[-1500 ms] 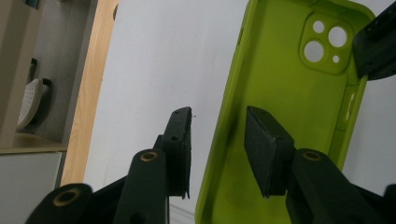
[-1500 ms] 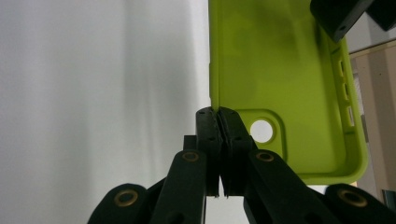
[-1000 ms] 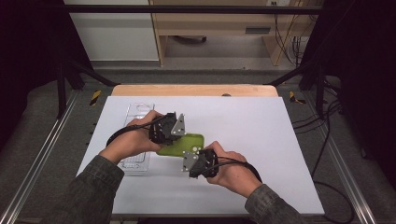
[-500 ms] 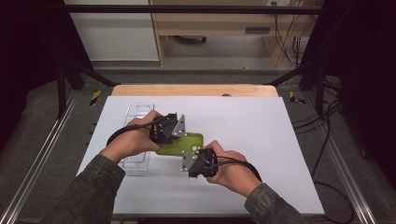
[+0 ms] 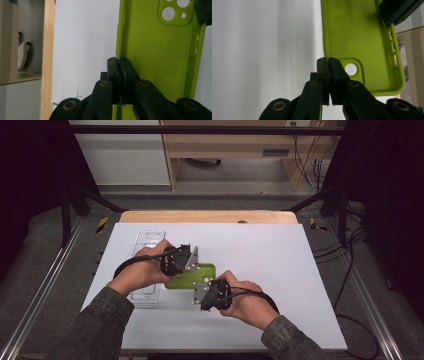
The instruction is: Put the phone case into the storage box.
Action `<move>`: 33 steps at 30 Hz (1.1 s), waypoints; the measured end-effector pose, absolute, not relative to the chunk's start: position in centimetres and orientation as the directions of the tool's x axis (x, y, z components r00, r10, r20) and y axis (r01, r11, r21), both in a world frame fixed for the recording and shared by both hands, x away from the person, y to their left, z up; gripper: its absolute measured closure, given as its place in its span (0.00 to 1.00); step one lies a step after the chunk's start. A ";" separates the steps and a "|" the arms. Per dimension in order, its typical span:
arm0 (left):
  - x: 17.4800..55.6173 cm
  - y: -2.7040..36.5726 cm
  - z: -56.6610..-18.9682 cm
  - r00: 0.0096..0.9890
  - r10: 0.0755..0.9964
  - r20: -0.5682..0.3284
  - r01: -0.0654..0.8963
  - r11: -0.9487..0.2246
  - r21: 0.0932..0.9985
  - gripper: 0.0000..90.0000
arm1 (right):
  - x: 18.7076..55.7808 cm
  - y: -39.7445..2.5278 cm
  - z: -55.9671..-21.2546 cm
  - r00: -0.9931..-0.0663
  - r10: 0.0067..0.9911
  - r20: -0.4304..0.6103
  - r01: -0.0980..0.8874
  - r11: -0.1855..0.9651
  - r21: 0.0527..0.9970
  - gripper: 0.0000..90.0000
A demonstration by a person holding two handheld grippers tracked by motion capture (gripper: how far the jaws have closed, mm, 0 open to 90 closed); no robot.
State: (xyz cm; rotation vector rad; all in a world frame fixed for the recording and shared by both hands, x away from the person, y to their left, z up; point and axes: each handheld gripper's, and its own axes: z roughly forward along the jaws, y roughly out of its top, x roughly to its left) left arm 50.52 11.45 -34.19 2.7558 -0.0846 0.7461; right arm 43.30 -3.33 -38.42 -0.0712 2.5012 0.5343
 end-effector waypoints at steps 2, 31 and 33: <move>50.5 11.6 -34.3 0.864 0.021 0.504 -0.130 -0.956 0.263 0.97 | 43.4 -3.3 -38.4 -0.835 0.060 -0.547 -0.169 0.918 0.358 0.97; 50.5 11.4 -34.5 0.853 0.031 0.521 -0.117 -0.962 0.248 0.97 | 43.2 -4.9 -38.1 -0.815 0.117 -0.567 -0.174 0.885 0.433 0.51; 50.5 11.4 -34.5 0.852 0.032 0.523 -0.117 -0.961 0.250 0.97 | 43.3 -5.0 -38.0 -0.814 0.123 -0.568 -0.174 0.882 0.439 0.47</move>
